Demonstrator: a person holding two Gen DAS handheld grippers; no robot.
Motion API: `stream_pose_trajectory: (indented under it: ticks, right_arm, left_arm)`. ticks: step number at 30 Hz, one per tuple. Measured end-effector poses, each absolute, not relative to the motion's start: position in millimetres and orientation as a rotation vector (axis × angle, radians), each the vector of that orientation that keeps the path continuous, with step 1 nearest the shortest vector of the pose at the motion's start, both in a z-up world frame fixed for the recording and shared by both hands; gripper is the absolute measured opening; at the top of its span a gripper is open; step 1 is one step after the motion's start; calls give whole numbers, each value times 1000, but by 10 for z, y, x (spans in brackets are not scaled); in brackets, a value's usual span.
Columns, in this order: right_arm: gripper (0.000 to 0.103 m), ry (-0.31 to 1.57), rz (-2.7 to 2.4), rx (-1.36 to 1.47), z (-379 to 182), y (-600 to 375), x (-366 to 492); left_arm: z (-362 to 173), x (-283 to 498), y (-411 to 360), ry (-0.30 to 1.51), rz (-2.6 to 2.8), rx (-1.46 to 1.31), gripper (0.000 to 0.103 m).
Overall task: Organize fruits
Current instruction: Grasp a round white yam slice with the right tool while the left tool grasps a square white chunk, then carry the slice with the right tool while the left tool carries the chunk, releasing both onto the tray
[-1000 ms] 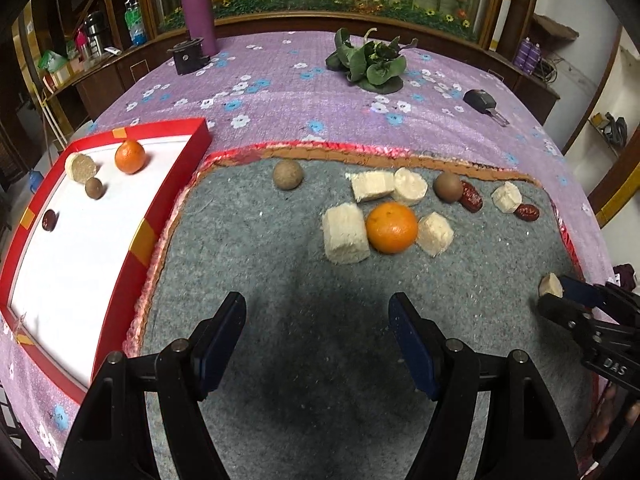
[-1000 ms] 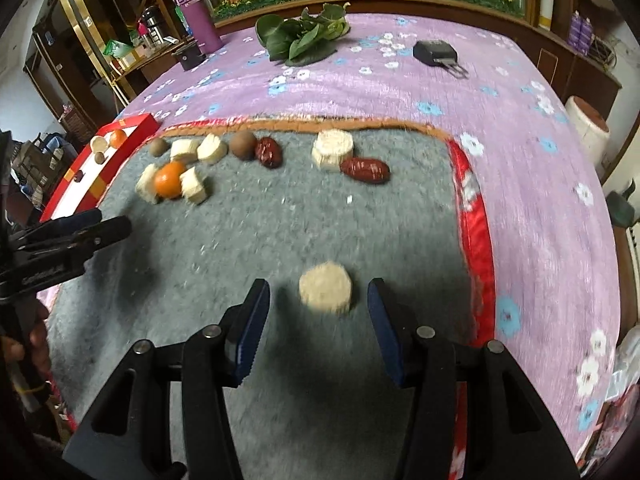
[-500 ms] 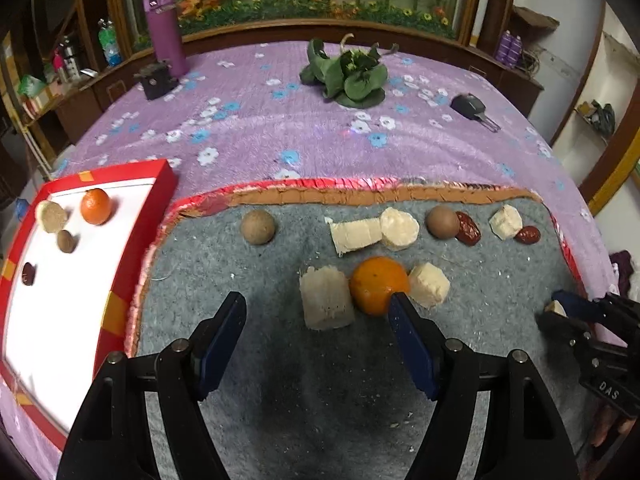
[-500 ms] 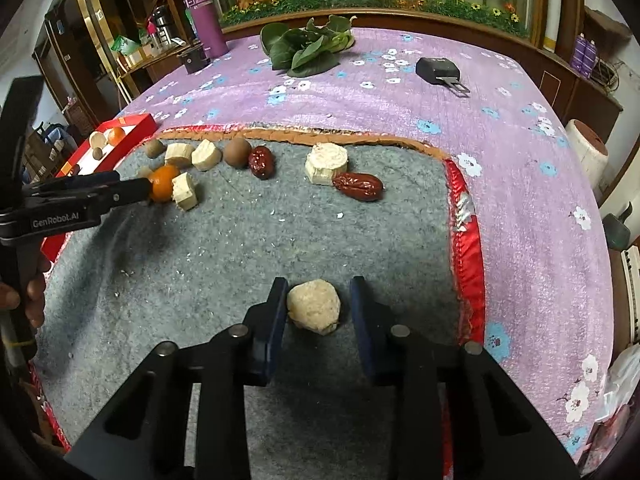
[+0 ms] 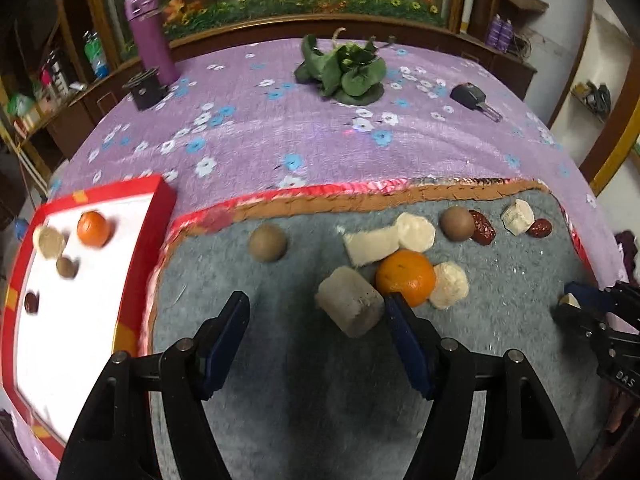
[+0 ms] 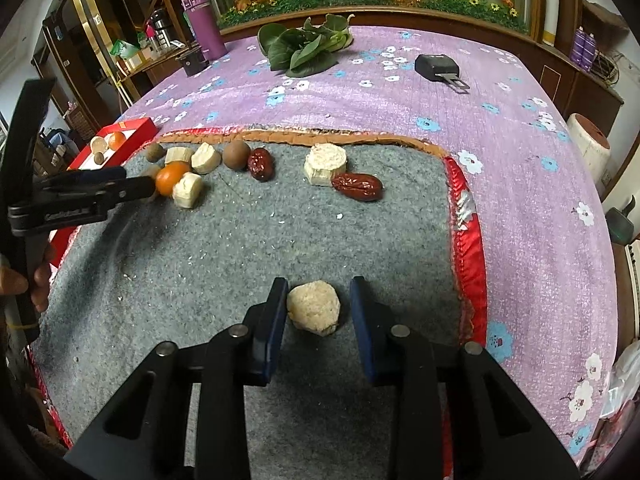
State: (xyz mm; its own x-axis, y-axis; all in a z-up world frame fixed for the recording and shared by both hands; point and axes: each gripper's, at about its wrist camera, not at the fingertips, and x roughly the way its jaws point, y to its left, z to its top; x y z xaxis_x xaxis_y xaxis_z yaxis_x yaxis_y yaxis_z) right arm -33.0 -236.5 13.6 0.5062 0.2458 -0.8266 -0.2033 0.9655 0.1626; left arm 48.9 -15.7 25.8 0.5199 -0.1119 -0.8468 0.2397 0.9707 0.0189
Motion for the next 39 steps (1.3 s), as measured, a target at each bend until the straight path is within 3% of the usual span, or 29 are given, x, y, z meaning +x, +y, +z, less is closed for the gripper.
stream_pose_trajectory:
  ticks: [6, 15, 27, 32, 36, 39]
  right_arm:
    - [33, 1005, 277, 45, 139, -2367, -327]
    - [27, 995, 265, 42, 147, -2351, -352]
    - [27, 1004, 242, 55, 201, -2332, -480]
    - [27, 1020, 226, 63, 152, -2325, -498]
    - [27, 1022, 217, 70, 151, -2327, -510]
    - [27, 1016, 219, 47, 149, -2304, -535]
  left_arm:
    - [129, 604, -176, 1053, -222, 52, 68]
    - [199, 517, -168, 972, -281, -8, 31]
    - [131, 197, -59, 1001, -335, -12, 27]
    - [121, 221, -57, 999, -344, -23, 30]
    - [115, 177, -131, 979, -366, 13, 42]
    - [108, 151, -162, 964, -356, 38, 40]
